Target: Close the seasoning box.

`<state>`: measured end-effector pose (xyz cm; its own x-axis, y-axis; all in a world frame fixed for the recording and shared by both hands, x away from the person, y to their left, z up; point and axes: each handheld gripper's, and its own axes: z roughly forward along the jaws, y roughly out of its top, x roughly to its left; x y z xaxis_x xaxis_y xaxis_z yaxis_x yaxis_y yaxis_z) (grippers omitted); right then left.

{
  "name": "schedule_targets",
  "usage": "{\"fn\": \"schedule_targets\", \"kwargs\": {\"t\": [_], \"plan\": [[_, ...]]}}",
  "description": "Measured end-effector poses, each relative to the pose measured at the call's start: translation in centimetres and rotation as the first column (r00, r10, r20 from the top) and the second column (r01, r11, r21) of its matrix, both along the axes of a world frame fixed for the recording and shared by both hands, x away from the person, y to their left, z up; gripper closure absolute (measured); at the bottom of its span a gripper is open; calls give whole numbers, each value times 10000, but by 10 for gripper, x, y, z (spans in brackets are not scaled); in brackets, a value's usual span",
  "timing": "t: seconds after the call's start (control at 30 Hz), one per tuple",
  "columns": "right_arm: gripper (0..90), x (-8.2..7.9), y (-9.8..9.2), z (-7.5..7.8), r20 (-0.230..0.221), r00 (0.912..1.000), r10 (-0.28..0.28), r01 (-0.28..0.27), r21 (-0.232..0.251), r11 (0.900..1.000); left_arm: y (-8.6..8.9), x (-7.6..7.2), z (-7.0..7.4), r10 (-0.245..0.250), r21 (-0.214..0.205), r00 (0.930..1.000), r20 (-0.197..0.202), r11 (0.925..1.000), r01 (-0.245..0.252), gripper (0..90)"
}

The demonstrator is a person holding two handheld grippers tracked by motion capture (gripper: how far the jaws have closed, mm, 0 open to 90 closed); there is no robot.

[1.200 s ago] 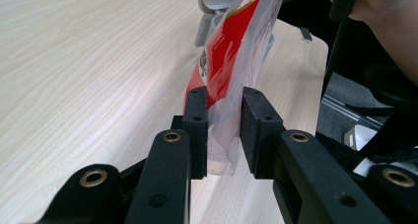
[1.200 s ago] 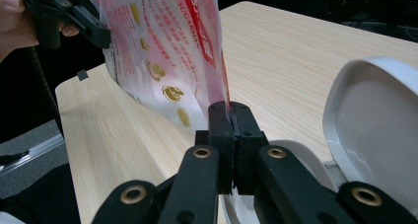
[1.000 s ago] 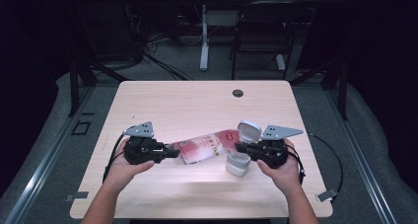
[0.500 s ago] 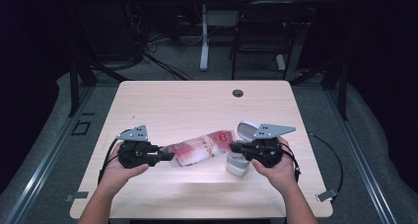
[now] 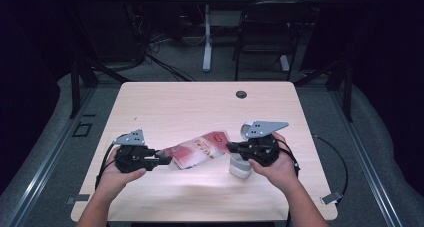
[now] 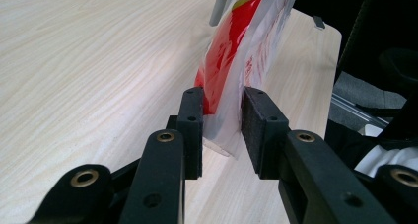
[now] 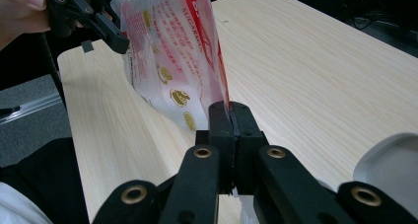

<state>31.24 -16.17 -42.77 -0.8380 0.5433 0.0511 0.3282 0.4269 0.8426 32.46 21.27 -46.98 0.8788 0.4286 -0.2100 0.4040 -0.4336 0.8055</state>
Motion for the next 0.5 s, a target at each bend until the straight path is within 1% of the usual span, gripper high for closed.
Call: {"fn": "schedule_targets", "kwargs": {"t": [0.17, 0.2, 0.3, 0.4, 0.5], "plan": [[899, 1, 2, 0, -50, 10000, 60, -60, -67, 10000, -1, -1, -4, 165, 152, 9999, 47, 9997, -165, 688], [900, 1, 2, 0, -65, 9999, 114, -115, -152, 9998, -1, -1, -5, 170, 163, 9999, 32, 9997, -170, 683], [900, -1, 3, 2, 36, 9998, 197, -196, -310, 9993, -1, 0, -5, 191, 163, 9998, 11, 9997, -191, 675], [900, -3, 5, 5, 158, 9995, 257, -250, -437, 9987, 0, -1, -6, 298, 56, 9995, 66, 9995, -298, 658], [900, -3, 5, 5, 153, 9995, 260, -252, -464, 9986, -1, -1, -7, 328, 25, 9994, 72, 9995, -328, 648]]}}
